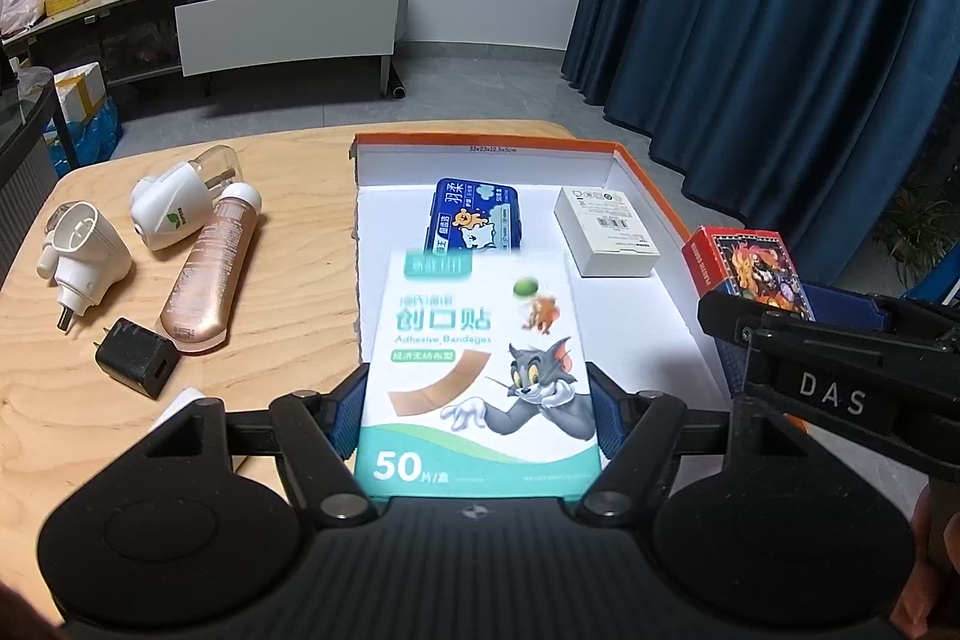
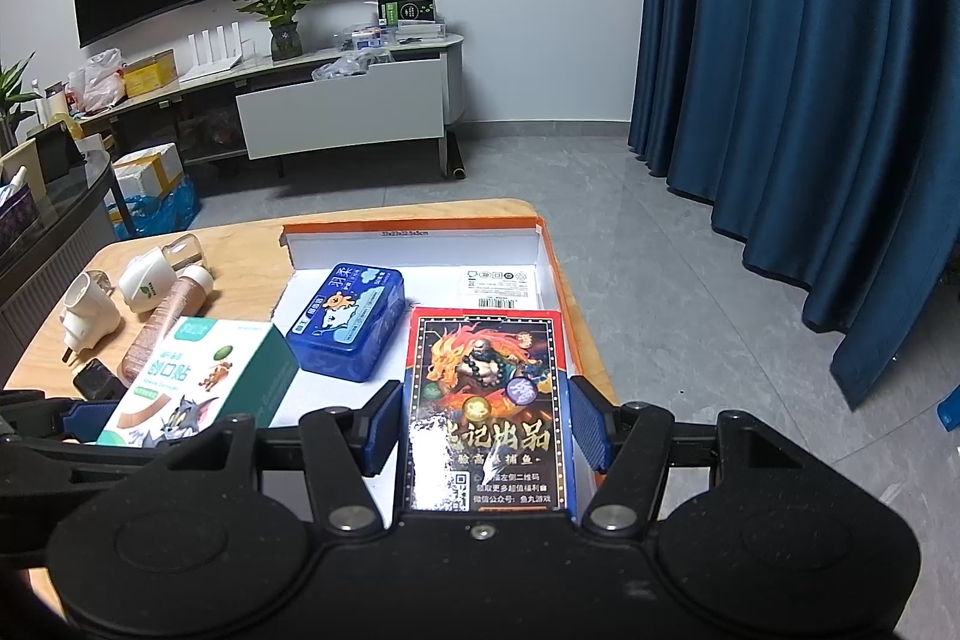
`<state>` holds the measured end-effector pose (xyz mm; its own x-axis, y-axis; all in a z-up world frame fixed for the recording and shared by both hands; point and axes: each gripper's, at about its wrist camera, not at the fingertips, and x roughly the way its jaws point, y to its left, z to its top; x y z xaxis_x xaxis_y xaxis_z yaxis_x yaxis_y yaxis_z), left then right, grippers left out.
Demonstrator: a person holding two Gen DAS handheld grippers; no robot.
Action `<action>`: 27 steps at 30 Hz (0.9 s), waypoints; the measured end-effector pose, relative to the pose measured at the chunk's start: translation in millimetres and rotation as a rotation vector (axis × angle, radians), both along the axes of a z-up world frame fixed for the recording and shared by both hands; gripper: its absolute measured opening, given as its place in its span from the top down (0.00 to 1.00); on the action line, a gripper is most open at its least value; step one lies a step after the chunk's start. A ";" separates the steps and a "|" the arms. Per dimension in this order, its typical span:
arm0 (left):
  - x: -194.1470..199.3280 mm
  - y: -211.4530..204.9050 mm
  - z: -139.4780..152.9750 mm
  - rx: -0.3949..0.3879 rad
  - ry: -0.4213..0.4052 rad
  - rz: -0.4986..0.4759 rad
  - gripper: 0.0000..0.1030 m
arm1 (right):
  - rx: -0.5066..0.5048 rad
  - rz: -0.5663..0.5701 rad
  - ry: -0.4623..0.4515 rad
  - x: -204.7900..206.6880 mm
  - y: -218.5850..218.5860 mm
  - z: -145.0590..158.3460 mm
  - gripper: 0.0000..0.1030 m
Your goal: Organize rigid objects
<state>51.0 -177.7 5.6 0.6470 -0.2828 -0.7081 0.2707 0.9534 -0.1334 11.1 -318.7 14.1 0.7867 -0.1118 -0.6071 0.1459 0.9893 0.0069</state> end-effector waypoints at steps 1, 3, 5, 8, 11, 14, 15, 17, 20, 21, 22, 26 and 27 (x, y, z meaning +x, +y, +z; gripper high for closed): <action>-0.1 0.0 0.0 0.000 0.000 0.000 0.31 | 0.000 0.000 0.000 0.0 -0.1 0.0 0.31; -0.1 -0.3 -0.2 -0.002 0.001 0.000 0.31 | 0.000 0.000 0.000 0.1 0.0 -0.1 0.31; -0.9 -0.8 -0.3 0.001 -0.003 -0.001 0.40 | 0.000 0.000 0.001 0.1 -0.1 -0.1 0.31; 0.5 -1.2 -0.6 -0.010 0.008 -0.012 0.53 | 0.000 -0.002 0.003 0.4 0.3 -0.3 0.31; 3.8 -0.8 -7.0 -0.012 0.031 -0.021 0.55 | -0.004 0.000 0.009 0.3 -0.6 -1.1 0.31; 5.3 7.9 -9.2 -0.029 0.036 -0.008 0.55 | -0.002 -0.012 0.015 -0.8 -5.0 -3.2 0.31; 6.1 12.0 -8.7 -0.031 0.034 -0.003 0.55 | 0.000 -0.017 0.017 -1.5 -6.6 -4.2 0.31; 8.2 23.0 -7.0 -0.042 0.026 0.013 0.53 | 0.002 -0.023 0.017 -3.6 -8.3 -7.0 0.31; 12.9 41.0 -7.8 -0.060 0.059 0.041 0.45 | 0.008 -0.027 0.018 -5.8 -7.7 -8.8 0.31; 12.2 45.8 -8.4 -0.068 0.063 0.040 0.36 | 0.009 -0.026 0.018 -5.2 -7.4 -8.8 0.31; 11.1 48.0 -9.5 -0.067 0.069 0.031 0.29 | 0.013 -0.026 0.018 -5.3 -7.5 -9.7 0.31; 7.6 38.4 -23.1 -0.032 0.136 -0.076 0.12 | 0.027 -0.017 0.022 -4.6 -4.6 -12.5 0.31; 6.4 35.3 -26.3 -0.037 0.157 -0.086 0.10 | 0.027 -0.015 0.022 -4.9 -3.5 -12.7 0.31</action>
